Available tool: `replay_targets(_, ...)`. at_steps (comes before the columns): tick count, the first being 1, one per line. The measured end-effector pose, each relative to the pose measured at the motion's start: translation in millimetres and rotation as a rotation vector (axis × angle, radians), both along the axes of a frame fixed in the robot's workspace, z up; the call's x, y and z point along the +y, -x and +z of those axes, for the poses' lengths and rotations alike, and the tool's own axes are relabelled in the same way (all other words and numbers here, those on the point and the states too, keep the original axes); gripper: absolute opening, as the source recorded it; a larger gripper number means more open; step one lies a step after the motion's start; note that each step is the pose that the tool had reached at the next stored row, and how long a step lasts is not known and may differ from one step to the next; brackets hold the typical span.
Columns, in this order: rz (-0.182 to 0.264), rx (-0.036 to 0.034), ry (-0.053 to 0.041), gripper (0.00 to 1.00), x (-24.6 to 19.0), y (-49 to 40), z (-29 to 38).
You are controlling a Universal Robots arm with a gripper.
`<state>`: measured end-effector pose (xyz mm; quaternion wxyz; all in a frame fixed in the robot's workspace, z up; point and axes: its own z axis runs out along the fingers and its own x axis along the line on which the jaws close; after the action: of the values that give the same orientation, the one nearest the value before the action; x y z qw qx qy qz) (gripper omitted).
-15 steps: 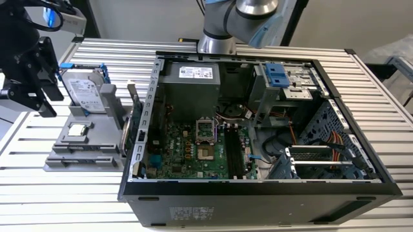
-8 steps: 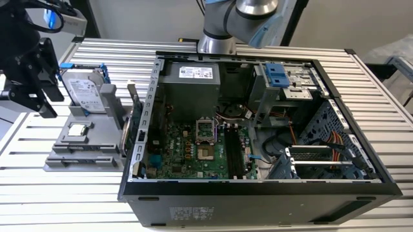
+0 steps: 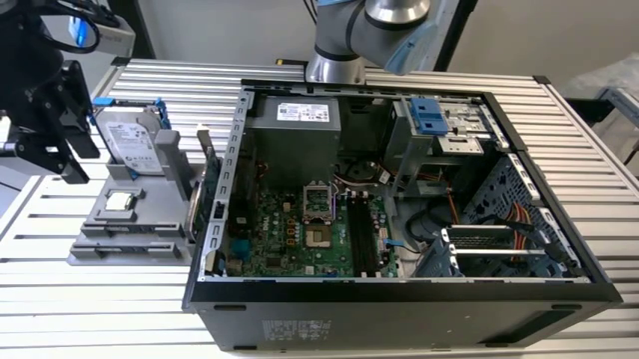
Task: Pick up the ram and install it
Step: 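Pick up the ram and move it above insertion slot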
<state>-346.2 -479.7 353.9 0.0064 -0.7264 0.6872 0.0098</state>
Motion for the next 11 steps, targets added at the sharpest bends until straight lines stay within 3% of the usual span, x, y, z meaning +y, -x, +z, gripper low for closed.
replay_targets(11, 0.000, 0.0000, 0.0011, 1.00, 0.0, 0.0, -2.4)
